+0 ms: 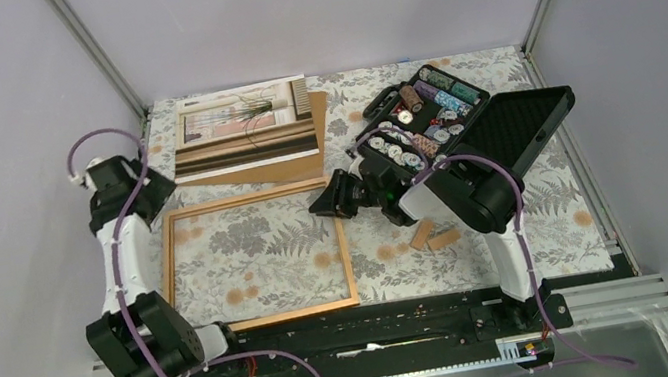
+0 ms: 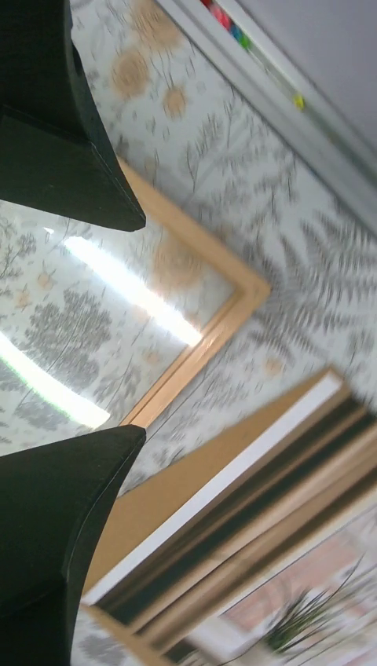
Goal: Put the photo into the frame
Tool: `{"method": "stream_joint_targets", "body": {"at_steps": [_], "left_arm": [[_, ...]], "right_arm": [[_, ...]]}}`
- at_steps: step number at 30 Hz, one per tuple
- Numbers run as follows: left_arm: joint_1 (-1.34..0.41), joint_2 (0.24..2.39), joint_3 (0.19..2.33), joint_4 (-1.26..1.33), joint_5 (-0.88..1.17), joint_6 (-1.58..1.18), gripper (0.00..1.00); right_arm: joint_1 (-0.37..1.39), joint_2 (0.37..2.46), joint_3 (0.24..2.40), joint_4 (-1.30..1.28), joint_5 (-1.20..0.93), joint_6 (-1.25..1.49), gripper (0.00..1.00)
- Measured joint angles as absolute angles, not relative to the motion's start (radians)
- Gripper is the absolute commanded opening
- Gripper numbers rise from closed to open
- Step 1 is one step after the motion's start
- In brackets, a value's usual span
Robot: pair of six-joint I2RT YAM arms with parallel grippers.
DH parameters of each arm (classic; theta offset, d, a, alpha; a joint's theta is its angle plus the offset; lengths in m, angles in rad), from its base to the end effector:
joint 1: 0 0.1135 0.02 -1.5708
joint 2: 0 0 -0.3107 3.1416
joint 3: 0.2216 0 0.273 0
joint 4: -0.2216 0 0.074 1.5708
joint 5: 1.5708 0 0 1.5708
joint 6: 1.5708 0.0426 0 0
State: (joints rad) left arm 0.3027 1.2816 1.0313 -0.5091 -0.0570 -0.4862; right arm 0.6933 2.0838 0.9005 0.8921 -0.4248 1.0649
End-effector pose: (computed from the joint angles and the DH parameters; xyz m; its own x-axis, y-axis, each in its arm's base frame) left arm 0.2749 0.0884 0.3232 -0.4235 -0.6210 -0.6595 -0.6051 0.7358 -0.3042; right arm 0.3247 0.2926 0.1279 -0.8820 0.3034 -0.3607 -0.2361 0.3778 0.8953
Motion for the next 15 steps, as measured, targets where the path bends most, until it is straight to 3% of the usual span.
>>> {"method": "stream_joint_targets", "body": {"at_steps": [9,15], "left_arm": [[0.488,1.368,0.971,-0.468,-0.136,-0.534,0.99],[0.580,1.549,0.967,-0.384,-0.038,-0.537,0.99]], "right_arm": [[0.693,2.115,0.918,0.944,-0.513,1.069,0.49],[0.693,2.121,0.918,0.995,-0.549,1.097,0.69]]}}
